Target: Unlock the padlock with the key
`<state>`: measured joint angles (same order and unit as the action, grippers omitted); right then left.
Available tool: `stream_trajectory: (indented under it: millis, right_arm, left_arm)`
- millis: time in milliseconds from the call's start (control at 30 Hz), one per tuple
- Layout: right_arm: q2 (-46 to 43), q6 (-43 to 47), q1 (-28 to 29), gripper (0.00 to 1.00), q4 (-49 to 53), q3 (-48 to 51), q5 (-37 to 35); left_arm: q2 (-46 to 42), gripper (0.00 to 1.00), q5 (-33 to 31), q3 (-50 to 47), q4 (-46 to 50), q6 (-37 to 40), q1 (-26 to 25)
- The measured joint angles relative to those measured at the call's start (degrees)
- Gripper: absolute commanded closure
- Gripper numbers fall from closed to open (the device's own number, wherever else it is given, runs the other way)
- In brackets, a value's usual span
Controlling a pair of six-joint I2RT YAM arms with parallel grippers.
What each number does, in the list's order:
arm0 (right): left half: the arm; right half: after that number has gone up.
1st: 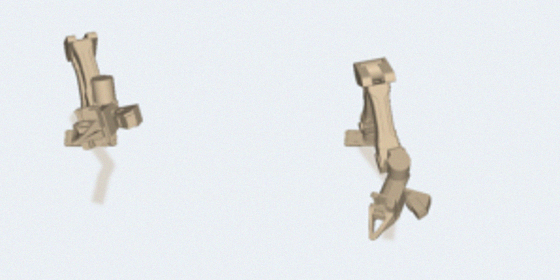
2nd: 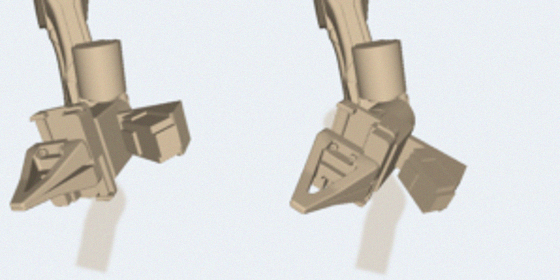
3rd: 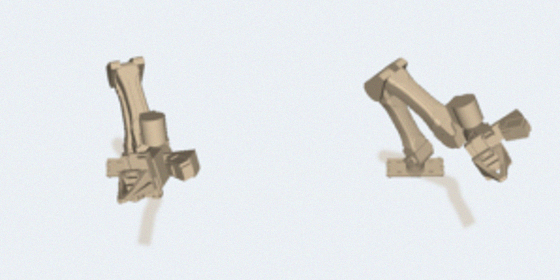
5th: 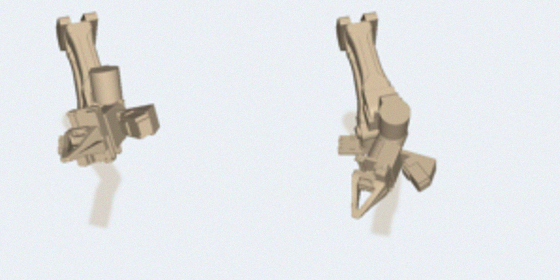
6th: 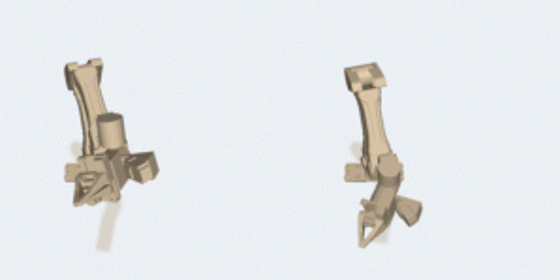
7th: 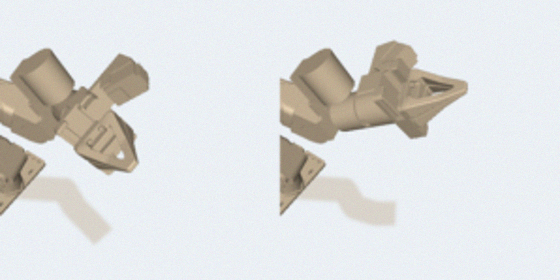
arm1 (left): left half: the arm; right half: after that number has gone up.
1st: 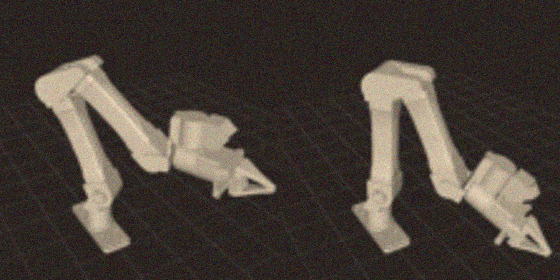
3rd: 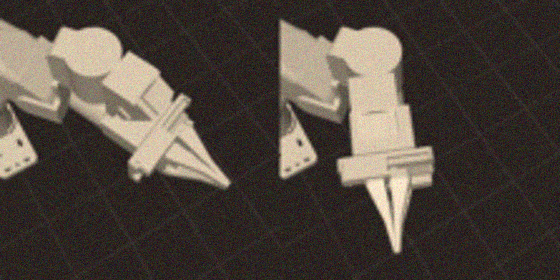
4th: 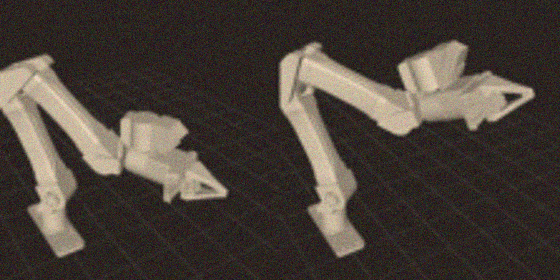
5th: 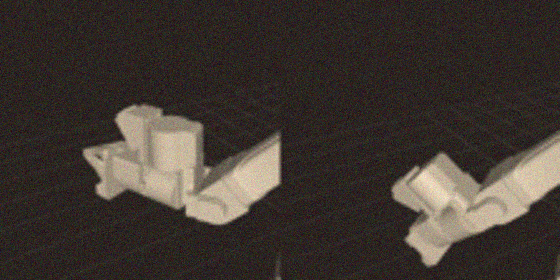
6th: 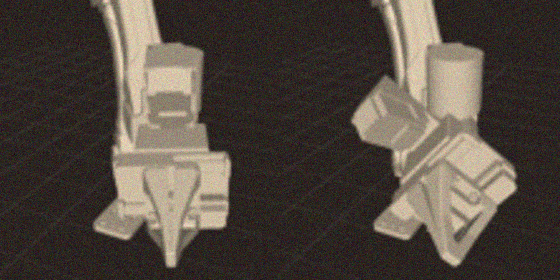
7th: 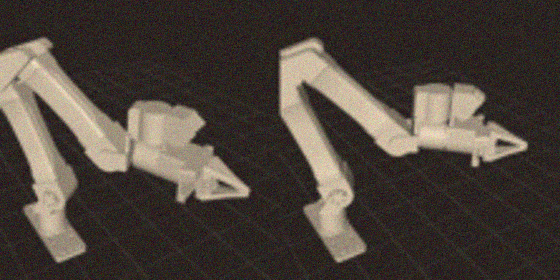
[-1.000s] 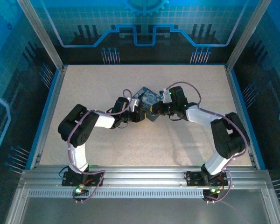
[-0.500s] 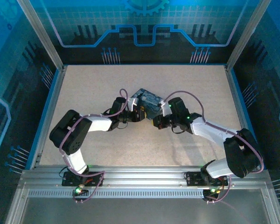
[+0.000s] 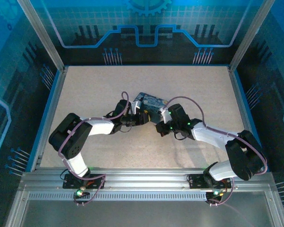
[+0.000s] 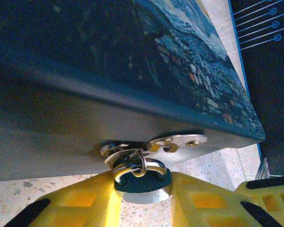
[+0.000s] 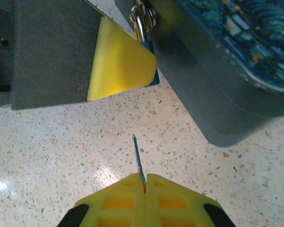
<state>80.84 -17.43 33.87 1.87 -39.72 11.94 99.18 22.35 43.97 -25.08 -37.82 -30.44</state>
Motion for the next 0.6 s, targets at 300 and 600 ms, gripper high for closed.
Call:
stream_trajectory:
  millis: [300,600]
  right_arm:
    - [0.87,0.59,0.7,1.0,-4.42,1.99,-2.12]
    - [3.67,0.52,0.72,1.0,-7.93,3.43,-2.56]
  left_arm:
    - [-0.28,0.68,-0.02,-0.04,-0.04,-2.8,-1.27]
    - [-0.31,0.68,-0.02,-0.04,-0.09,-3.74,-2.36]
